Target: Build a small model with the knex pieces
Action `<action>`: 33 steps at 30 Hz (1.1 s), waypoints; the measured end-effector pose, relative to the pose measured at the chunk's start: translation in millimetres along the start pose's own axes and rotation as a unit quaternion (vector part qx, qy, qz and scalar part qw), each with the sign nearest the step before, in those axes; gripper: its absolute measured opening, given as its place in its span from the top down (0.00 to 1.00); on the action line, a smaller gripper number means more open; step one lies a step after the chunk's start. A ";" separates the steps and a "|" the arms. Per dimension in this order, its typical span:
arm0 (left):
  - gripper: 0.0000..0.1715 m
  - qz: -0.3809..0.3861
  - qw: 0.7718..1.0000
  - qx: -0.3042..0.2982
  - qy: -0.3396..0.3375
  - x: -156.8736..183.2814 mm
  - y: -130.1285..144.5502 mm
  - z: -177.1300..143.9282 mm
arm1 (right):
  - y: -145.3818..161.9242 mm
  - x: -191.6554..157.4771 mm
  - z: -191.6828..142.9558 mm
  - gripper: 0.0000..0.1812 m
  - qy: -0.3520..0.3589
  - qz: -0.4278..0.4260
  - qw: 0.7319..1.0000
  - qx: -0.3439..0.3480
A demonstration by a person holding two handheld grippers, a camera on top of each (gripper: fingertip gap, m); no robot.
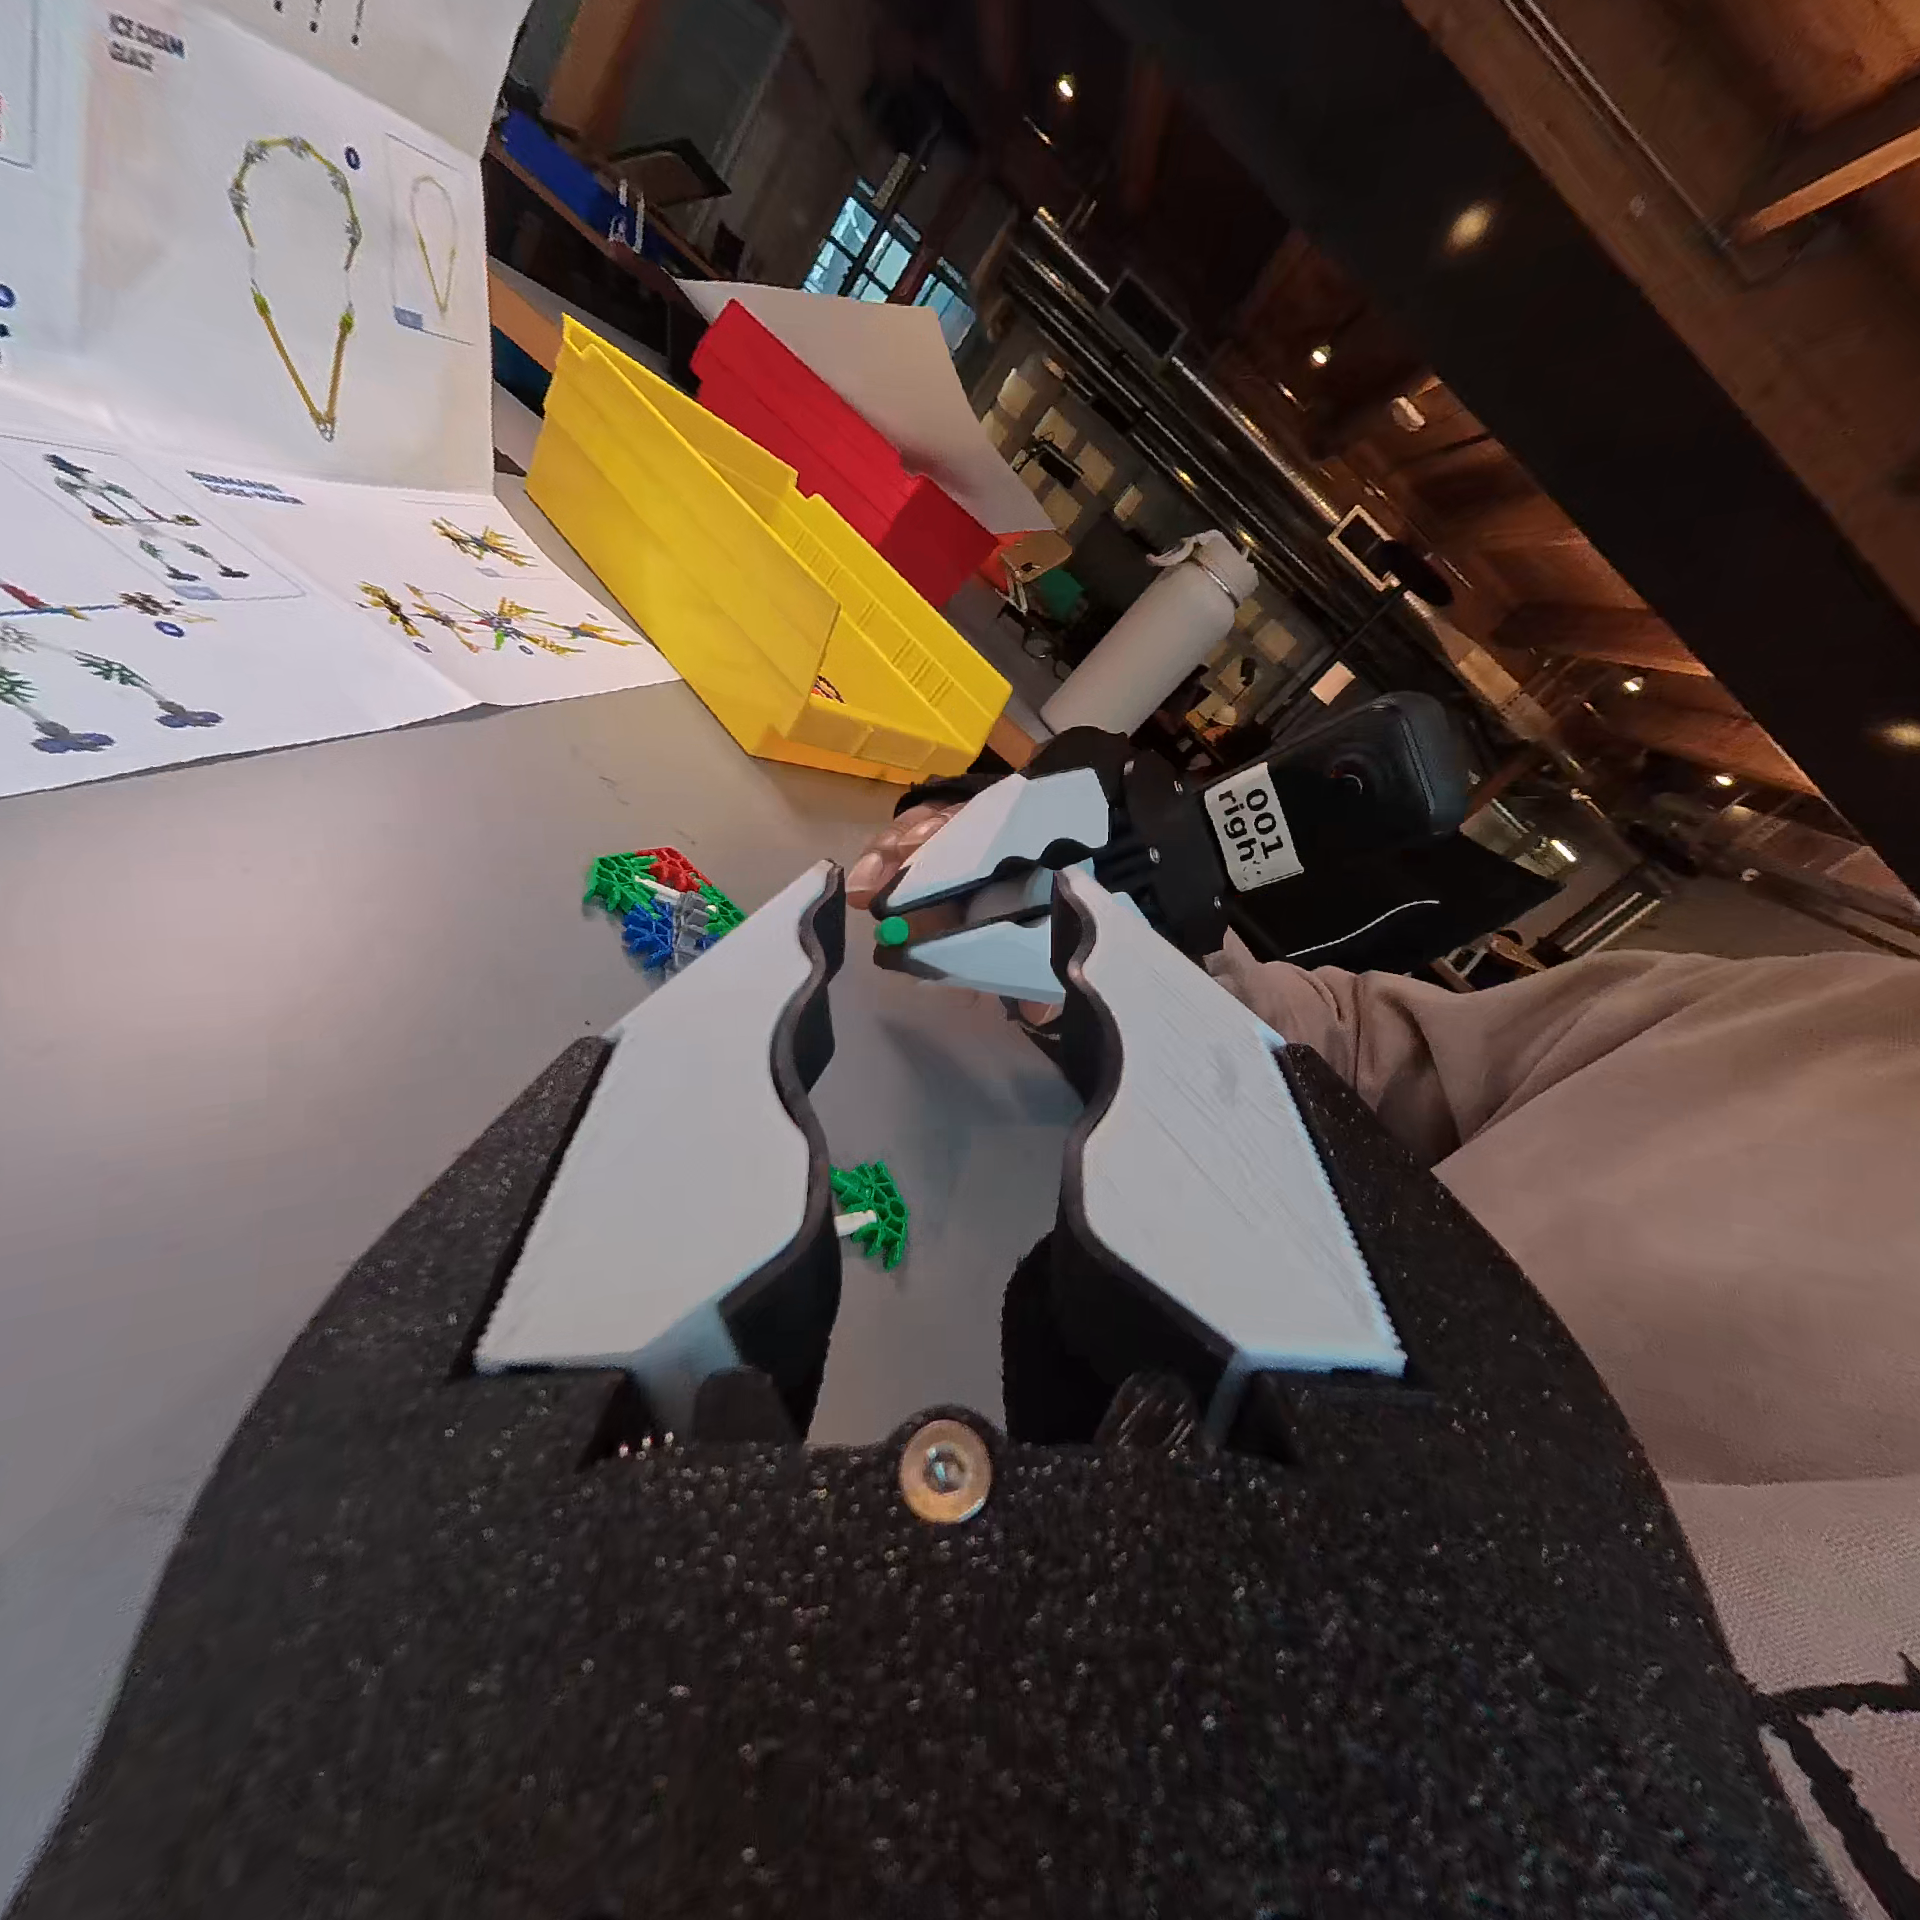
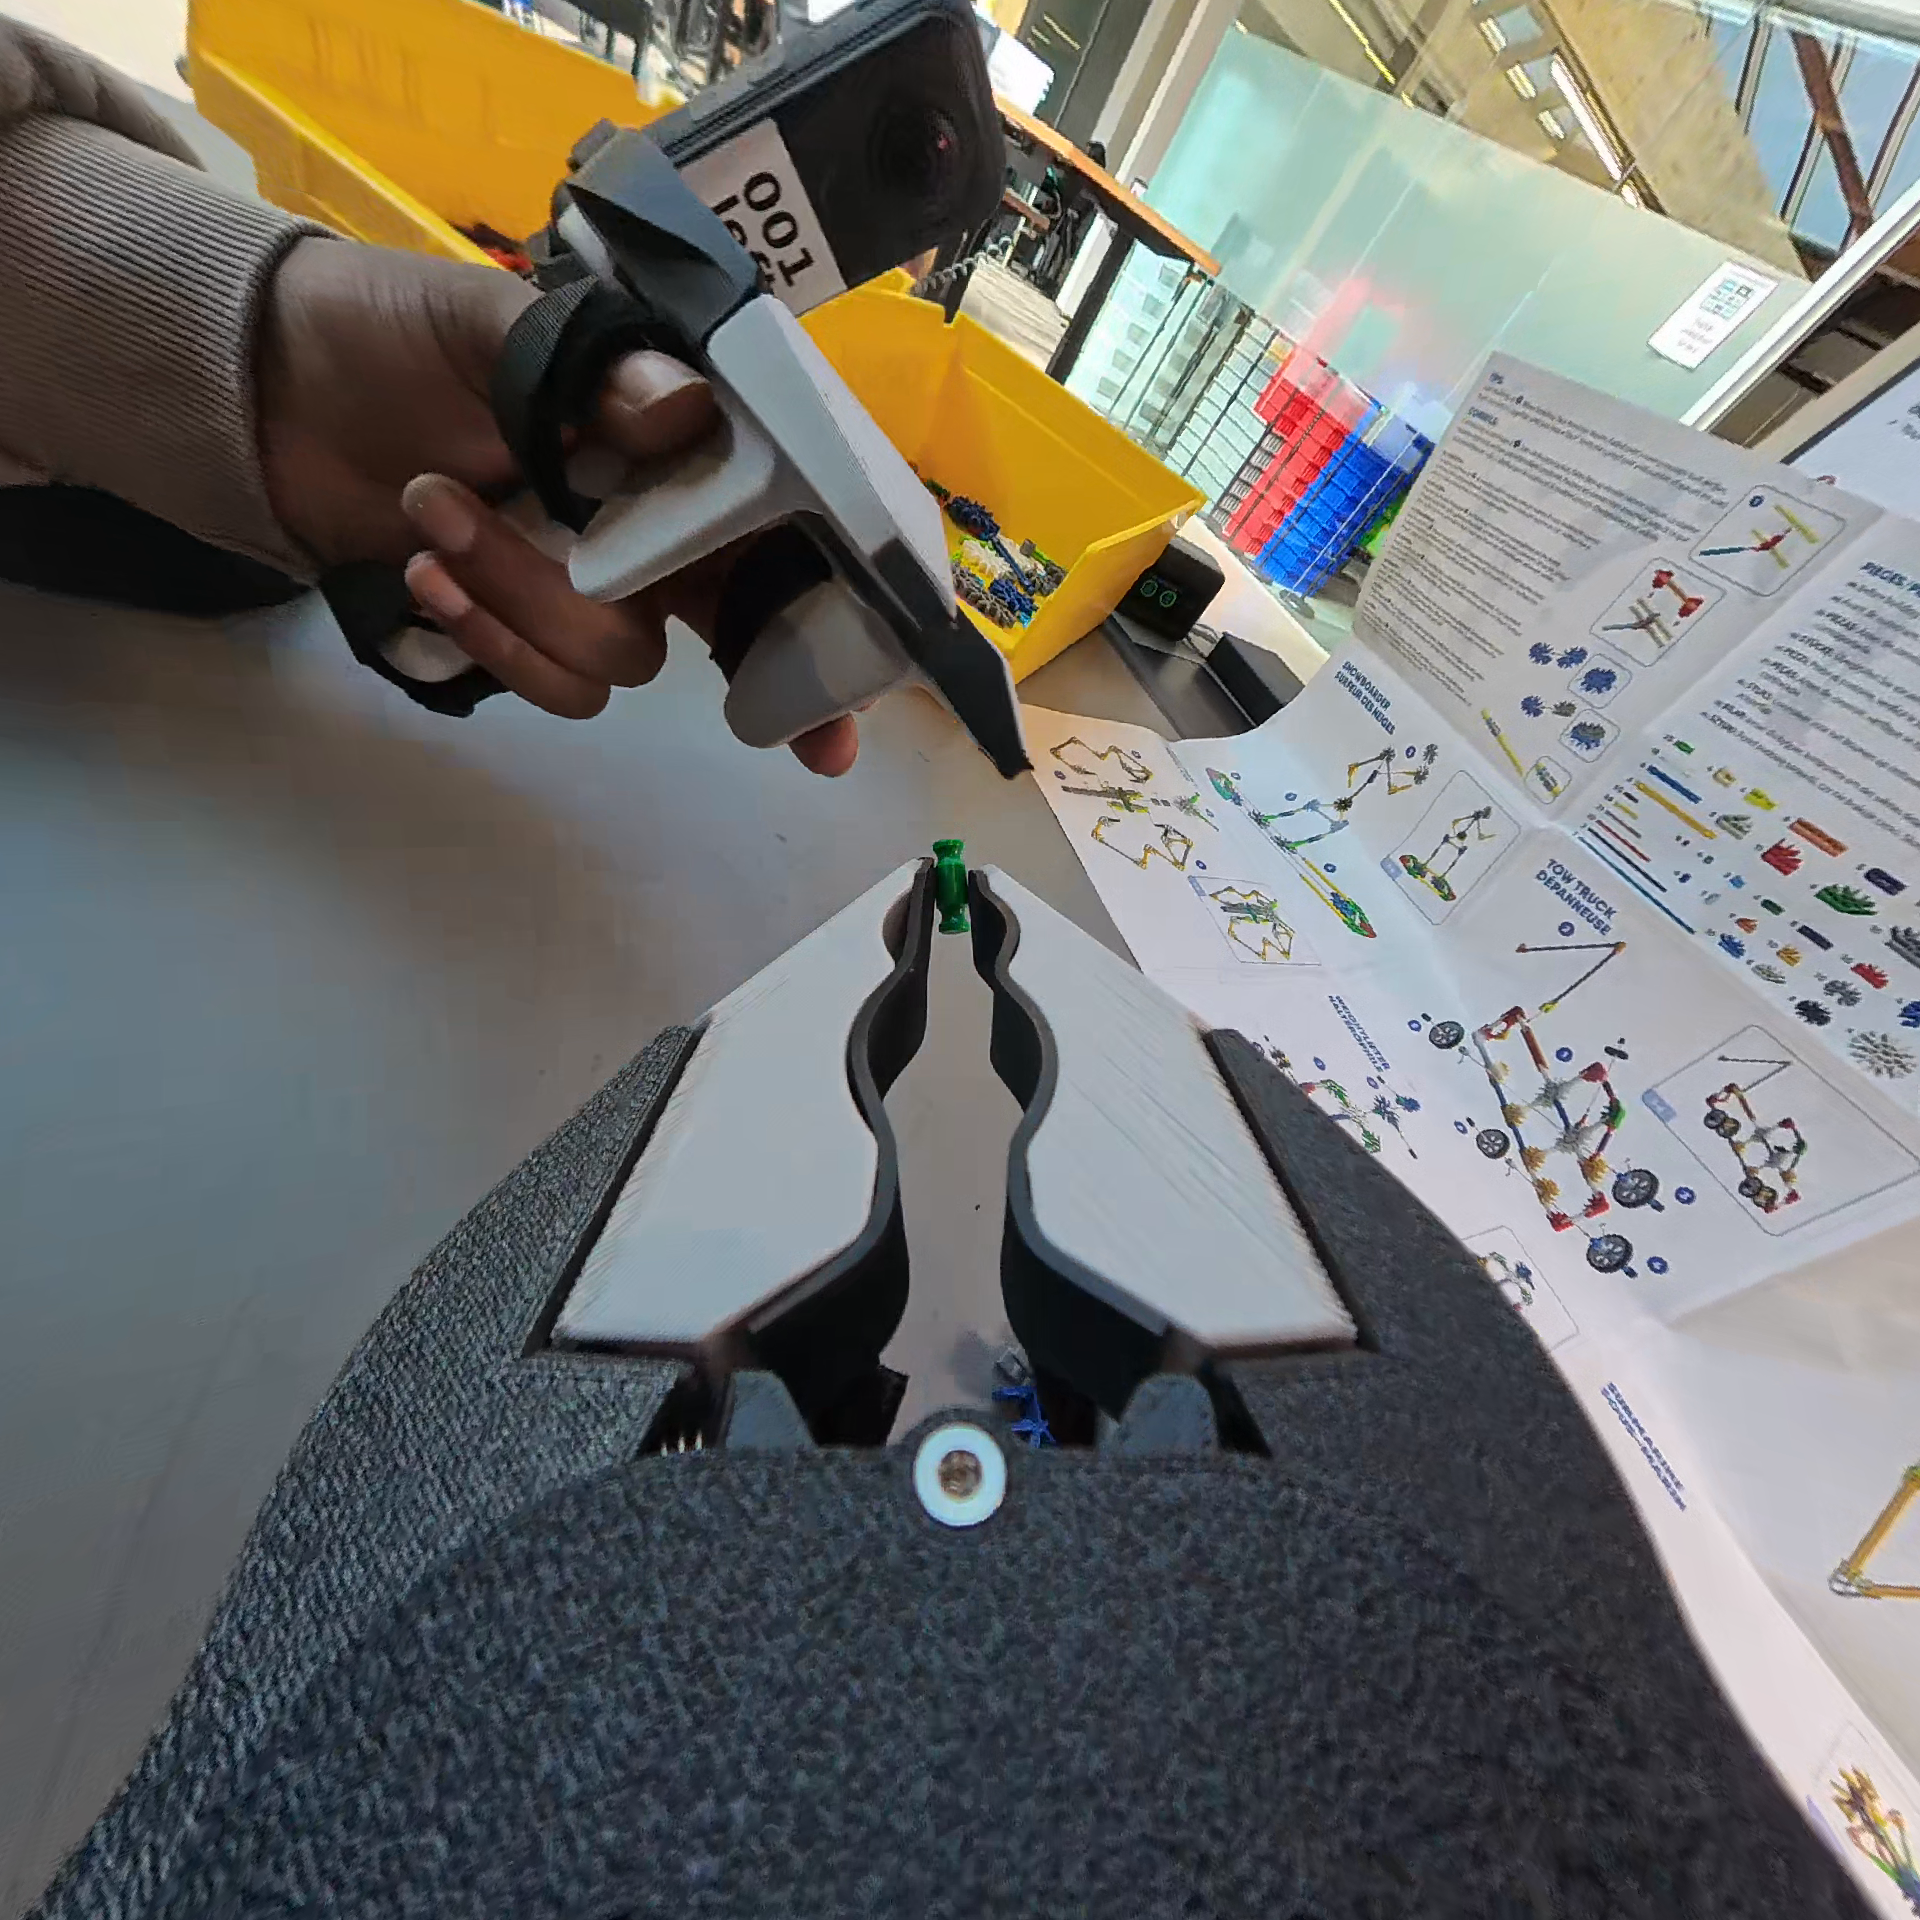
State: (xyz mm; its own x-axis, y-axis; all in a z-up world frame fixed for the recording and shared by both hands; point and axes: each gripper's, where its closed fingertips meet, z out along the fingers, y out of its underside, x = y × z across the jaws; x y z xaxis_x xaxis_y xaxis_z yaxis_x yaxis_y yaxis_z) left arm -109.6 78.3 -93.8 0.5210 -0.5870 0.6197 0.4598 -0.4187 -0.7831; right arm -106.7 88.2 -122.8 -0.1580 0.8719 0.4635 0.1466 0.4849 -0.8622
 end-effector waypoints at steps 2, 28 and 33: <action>0.78 -0.007 1.000 -0.019 0.017 0.6 12.9 8.7 | 4.3 -4.0 2.5 0.97 -0.002 -0.019 1.000 -0.010; 0.97 -0.067 0.994 -0.054 0.067 7.9 39.2 2.5 | -12.9 -26.3 -9.7 0.98 -0.031 -0.115 0.993 0.026; 0.99 -0.065 0.994 -0.053 0.067 7.6 39.1 3.5 | -12.1 -25.0 -11.5 0.98 -0.029 -0.108 0.993 0.026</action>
State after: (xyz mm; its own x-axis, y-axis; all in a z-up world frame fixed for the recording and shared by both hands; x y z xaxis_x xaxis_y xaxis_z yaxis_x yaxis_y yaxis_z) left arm -85.1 59.9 -119.5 0.3586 -0.6062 0.7099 0.4354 -0.5641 -0.7016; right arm -93.3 61.3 -121.6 -0.2368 0.7417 0.6276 0.0526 0.6548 -0.7540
